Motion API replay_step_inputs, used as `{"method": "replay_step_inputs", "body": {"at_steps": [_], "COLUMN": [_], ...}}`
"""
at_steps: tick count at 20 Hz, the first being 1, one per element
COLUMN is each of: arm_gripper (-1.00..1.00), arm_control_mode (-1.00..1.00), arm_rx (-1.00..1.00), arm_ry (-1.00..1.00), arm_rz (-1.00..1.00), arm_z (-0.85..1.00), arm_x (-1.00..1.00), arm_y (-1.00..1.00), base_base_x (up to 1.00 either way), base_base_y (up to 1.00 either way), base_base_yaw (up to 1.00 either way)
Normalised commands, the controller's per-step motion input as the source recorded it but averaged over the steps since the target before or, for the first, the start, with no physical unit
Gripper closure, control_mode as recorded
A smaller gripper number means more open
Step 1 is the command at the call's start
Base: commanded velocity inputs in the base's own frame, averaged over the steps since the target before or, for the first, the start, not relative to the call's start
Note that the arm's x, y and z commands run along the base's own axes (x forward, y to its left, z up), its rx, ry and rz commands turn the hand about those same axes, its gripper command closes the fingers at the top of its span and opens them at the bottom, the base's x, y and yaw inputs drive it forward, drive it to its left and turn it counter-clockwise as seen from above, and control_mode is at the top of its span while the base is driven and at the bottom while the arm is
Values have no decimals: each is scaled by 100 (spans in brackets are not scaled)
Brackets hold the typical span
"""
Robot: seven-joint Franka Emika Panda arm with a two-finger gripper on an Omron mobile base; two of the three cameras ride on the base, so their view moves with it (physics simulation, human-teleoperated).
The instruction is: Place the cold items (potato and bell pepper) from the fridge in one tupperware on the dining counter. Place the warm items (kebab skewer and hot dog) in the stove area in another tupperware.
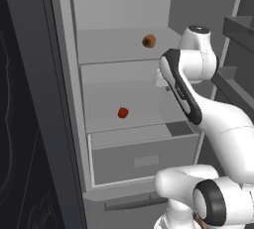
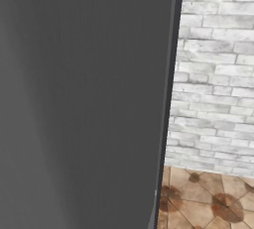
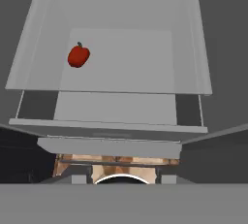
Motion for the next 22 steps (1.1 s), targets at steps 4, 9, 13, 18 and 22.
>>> {"method": "replay_step_inputs", "body": {"at_steps": [4,9,13,18,22], "arm_gripper": [-100,-100,-100,-100,-100], "arm_control_mode": [-100,-100,-100,-100,-100], "arm_rx": [3,11,8,3,3], "arm_ry": [-8,-25,-27,-23,-4], "arm_rz": [-2,-11,-20,-25,-16], "arm_z": [12,60,66,40,29], "arm_x": [0,-8,-4,2,29], "arm_y": [1,4,17,19,6], "base_base_x": [0,0,0,0,0], "base_base_y": [0,0,0,0,0], "base_base_yaw": [0,0,0,0,0]}}
